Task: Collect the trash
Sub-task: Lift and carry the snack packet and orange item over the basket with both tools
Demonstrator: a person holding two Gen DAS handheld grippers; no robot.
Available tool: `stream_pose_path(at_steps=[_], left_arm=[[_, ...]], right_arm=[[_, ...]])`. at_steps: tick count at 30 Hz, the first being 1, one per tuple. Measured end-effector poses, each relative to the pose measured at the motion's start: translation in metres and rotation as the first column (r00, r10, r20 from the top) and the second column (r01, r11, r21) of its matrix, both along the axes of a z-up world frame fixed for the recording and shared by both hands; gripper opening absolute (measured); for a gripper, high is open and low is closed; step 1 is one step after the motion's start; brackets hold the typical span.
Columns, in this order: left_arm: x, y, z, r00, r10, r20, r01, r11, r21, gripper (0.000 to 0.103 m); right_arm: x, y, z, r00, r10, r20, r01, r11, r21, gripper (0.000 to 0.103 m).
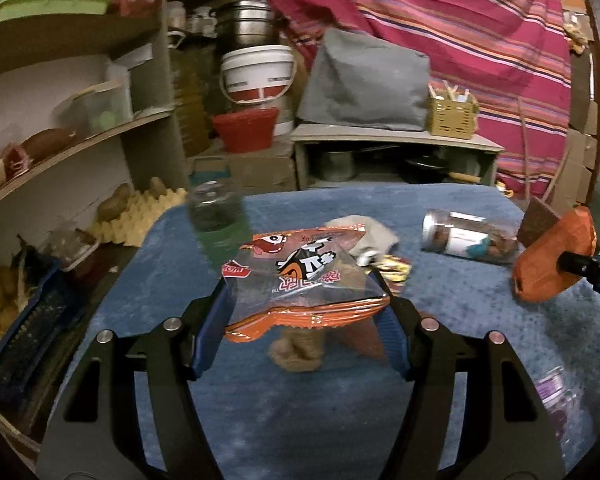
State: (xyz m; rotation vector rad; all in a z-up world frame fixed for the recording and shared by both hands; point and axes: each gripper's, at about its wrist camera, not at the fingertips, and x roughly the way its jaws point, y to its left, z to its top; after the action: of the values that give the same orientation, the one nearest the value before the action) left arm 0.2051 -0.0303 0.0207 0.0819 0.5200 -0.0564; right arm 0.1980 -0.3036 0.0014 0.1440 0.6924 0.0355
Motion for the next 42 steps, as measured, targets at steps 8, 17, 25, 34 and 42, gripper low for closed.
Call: stream_pose_path(at_steps=[8,17,25,34,42], left_arm=[[0.004,-0.039,-0.008,0.999,-0.051,-0.015,0.052,0.998,0.026,0.065],[0.010,-0.058,-0.019,0.996,-0.075,-0.044,0.077,0.996,0.042,0.065],[0.010,-0.063,-0.020,0.996,-0.079,-0.046,0.081,0.995,0.053,0.065],[0.003,-0.069,-0.014,0.994,-0.108,-0.026,0.109,0.993,0.046,0.065],[-0.008,-0.093,0.004,0.989,-0.148,-0.009,0.148,0.988,0.035,0.065]], right_arm=[[0.005,-0.054,-0.034,0.988,-0.097,-0.122,0.093,0.995,-0.038,0.016],[-0.005,-0.082,-0.042,0.980,-0.156,-0.123,0.144,0.984,-0.102,0.065],[0.000,-0.058,-0.055,0.977,-0.123,-0.177,0.088,0.977,-0.192,0.028],[-0.023,-0.070,-0.024,0.996,-0.075,-0.055,0.073,0.997,-0.038,0.011],[-0.054,-0.116,0.013,0.982,-0.148,0.115,0.146,0.989,0.032,0.007]])
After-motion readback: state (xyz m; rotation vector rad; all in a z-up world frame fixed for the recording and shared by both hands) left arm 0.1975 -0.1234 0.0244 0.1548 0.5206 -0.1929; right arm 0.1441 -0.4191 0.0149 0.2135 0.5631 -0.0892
